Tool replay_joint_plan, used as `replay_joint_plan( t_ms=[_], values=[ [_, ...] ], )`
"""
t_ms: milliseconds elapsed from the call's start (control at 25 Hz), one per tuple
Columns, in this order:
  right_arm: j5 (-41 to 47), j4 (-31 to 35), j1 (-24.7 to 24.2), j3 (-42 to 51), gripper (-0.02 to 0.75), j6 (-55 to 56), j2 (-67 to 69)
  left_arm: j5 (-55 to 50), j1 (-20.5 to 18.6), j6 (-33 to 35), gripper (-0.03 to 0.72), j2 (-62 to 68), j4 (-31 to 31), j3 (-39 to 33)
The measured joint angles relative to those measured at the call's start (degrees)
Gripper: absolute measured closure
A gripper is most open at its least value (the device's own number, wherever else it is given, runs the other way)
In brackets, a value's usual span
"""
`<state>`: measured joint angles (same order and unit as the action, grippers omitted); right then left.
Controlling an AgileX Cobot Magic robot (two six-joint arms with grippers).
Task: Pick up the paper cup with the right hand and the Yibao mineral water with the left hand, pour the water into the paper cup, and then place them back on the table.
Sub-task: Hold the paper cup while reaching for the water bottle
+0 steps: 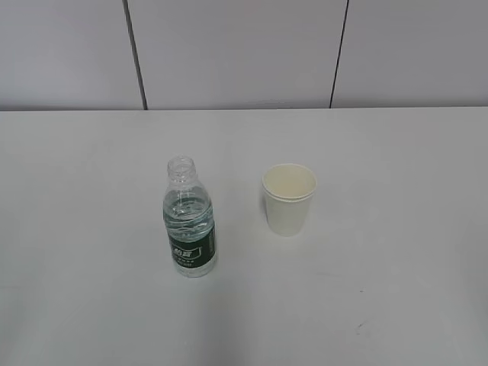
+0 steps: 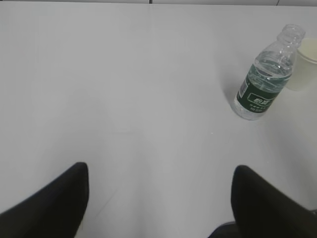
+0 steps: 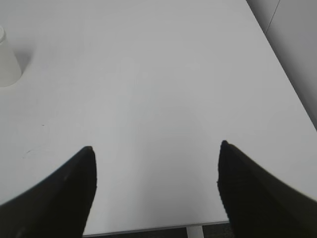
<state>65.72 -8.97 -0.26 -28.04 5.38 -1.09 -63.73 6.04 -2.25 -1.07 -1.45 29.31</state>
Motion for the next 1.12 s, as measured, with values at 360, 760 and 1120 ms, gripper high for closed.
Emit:
replay_joint_plan(
  t_ms=[360, 760, 1120],
  values=[
    [0.0, 0.0, 0.0, 0.0, 0.145, 0.0, 0.0, 0.0, 0.0, 0.0, 0.148, 0.0, 0.0, 0.0],
    [0.0, 0.0, 0.0, 0.0, 0.145, 0.0, 0.0, 0.0, 0.0, 0.0, 0.148, 0.0, 0.0, 0.0],
    [0.0, 0.0, 0.0, 0.0, 0.145, 0.0, 0.0, 0.0, 0.0, 0.0, 0.148, 0.0, 0.0, 0.0]
  ],
)
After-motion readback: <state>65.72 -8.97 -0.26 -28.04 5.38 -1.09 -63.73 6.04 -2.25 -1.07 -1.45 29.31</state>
